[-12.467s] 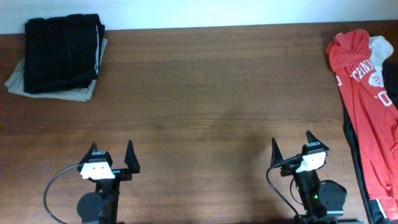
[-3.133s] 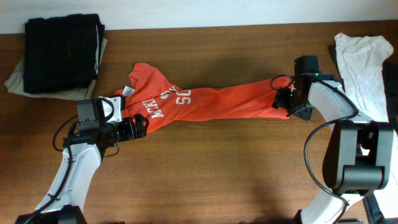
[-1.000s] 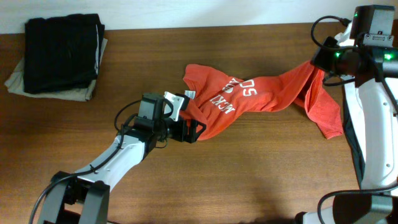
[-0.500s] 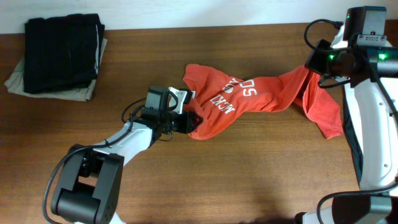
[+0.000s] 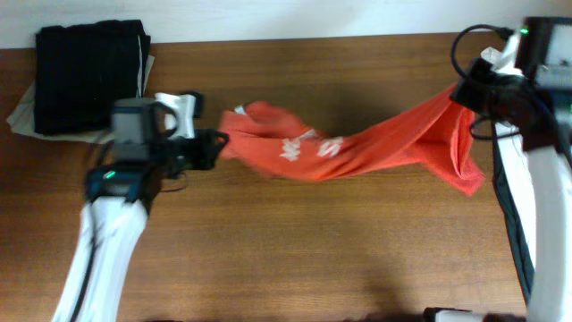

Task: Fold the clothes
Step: 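Lift the T-shirt with both grippers and stretch it apart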

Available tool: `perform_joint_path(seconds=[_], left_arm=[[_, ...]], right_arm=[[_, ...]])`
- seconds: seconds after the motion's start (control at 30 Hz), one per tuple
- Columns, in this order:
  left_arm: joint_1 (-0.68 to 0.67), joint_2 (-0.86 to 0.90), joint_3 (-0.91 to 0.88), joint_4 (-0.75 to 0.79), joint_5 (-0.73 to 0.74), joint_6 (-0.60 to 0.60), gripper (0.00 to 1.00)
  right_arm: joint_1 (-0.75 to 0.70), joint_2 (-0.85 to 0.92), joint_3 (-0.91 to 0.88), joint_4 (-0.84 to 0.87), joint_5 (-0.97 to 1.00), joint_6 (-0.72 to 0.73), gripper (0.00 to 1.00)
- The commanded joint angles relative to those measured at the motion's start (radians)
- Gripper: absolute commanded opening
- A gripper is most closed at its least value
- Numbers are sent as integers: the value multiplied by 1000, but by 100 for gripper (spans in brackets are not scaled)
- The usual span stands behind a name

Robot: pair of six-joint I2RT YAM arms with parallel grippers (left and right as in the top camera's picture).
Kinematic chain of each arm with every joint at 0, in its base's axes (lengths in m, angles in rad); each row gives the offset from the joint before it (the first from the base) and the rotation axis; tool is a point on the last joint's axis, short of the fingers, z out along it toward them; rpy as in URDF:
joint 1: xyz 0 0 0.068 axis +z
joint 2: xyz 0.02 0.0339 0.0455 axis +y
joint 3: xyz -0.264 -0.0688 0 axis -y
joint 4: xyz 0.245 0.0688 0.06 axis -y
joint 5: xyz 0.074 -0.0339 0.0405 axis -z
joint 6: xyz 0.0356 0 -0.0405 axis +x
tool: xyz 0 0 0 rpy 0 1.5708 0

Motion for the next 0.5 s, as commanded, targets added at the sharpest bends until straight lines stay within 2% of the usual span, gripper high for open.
perform_joint_path(seconds=[0.0,0.1,0.17,0.27,0.33,0.47], left_arm=[[47,-179,85,-104,2,20,0],[52,-266,188,-215,-54,19,0],[52,-292,286,-291,-199,19,0],[52,-278,341,-297,-395,18,0],[53,-226,340,-300,-481,16,0],[53,-20,340,-284,-500,16,0]], right_arm=[[9,-122,11,6,-75,9,4],[9,-200,13,6,-91,17,4],[9,-240,34,9,-77,35,4],[9,-240,51,47,-68,54,4],[9,-208,51,56,-67,61,4],[9,-58,51,64,-16,61,4]])
